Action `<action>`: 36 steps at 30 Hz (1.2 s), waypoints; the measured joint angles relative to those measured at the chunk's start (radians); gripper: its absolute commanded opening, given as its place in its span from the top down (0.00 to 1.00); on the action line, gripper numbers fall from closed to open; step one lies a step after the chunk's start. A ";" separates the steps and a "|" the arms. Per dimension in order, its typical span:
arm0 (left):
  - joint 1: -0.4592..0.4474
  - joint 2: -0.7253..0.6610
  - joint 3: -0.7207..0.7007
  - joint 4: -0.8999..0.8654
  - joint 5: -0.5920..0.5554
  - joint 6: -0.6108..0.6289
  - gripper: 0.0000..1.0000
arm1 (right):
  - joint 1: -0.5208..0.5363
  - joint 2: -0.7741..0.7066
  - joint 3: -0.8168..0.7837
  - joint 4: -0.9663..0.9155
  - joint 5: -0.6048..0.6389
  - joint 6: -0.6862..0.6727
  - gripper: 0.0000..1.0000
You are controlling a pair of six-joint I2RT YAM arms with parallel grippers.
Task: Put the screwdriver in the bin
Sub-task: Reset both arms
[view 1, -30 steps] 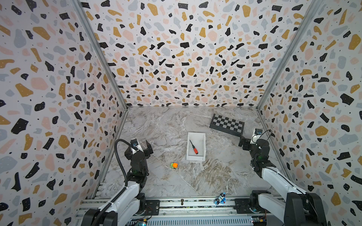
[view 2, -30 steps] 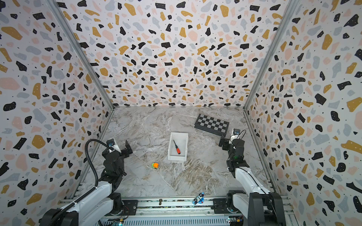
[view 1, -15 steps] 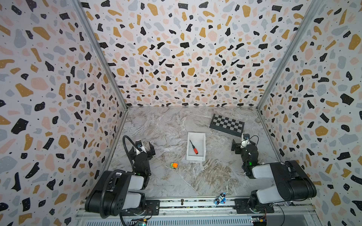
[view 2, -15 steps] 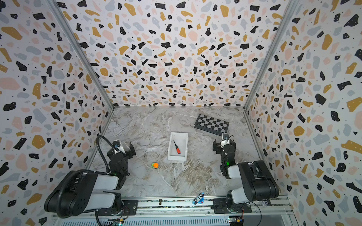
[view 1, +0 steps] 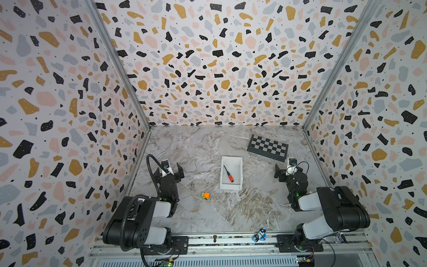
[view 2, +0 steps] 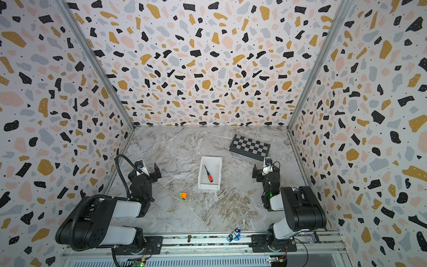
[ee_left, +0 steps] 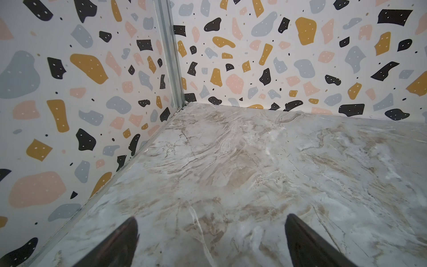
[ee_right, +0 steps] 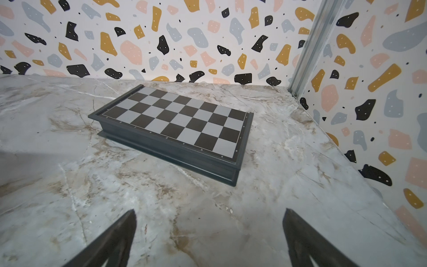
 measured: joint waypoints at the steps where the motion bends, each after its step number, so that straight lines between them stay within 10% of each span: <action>1: 0.000 0.000 0.000 0.000 0.000 0.000 0.00 | 0.005 0.000 0.000 0.003 0.004 -0.002 0.01; 36: 0.000 0.000 0.000 -0.002 0.004 0.000 0.00 | 0.051 -0.013 -0.041 0.081 0.033 -0.040 0.01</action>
